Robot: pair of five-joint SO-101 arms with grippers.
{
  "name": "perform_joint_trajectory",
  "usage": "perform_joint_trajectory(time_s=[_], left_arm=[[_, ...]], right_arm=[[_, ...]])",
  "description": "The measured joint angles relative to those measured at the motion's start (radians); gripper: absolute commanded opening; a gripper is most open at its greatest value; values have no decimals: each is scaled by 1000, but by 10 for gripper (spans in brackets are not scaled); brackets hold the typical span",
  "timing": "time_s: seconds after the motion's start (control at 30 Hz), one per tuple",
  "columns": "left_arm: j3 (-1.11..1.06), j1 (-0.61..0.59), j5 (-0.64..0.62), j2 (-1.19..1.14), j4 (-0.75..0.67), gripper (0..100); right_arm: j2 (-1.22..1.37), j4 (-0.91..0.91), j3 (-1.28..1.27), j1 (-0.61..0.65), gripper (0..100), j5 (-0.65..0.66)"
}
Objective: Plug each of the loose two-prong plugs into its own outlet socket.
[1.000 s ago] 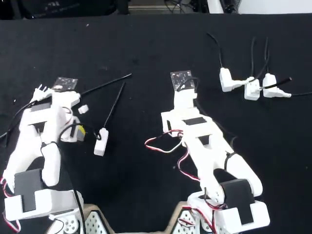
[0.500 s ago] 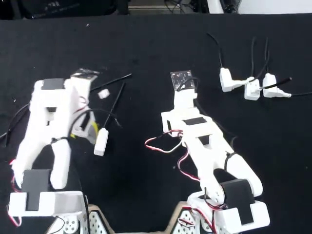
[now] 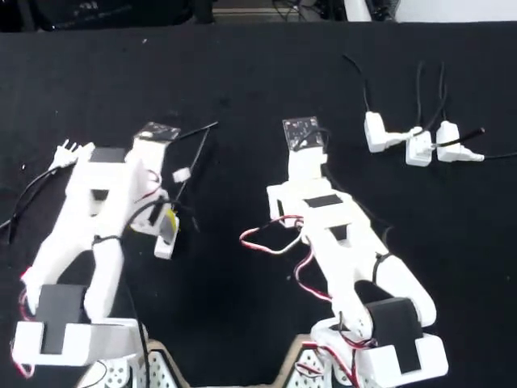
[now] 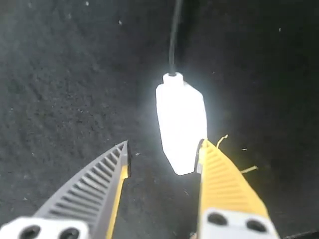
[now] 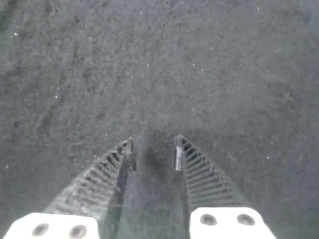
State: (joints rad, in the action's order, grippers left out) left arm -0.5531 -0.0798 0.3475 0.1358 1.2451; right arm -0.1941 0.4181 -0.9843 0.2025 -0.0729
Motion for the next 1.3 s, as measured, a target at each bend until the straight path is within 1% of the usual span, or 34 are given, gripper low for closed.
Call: perform_joint_trajectory(time_s=[0.1,0.2,0.27,0.37,0.5,0.57,0.67,0.83,0.93,1.03,1.13,1.2,1.3], left_arm=[[-40,-66,40,18,-57,224],[-14,-164,71,2,-77,224],[-9,-219,97,-6,-37,224],[80,-288,107,-5,5,224],[176,-305,106,-3,104,224],[180,-276,104,-3,138,224],[146,-226,84,-3,118,224],[-32,-181,52,8,-25,224],[-115,-166,-6,64,-121,224],[-163,-91,-100,130,-144,224],[-196,8,-209,193,-140,224],[-196,60,-273,232,-104,224],[-196,104,-319,282,-37,224]], right_arm=[[0,0,0,0,125,0],[0,0,0,0,125,0],[0,0,0,0,125,0],[0,0,0,0,125,0],[0,0,0,0,125,0],[0,0,0,0,125,0],[0,0,0,0,125,0],[0,0,0,0,125,0],[0,0,0,0,125,0],[0,0,0,0,125,0],[0,0,0,0,125,0],[0,0,0,0,125,0],[0,0,0,0,125,0]])
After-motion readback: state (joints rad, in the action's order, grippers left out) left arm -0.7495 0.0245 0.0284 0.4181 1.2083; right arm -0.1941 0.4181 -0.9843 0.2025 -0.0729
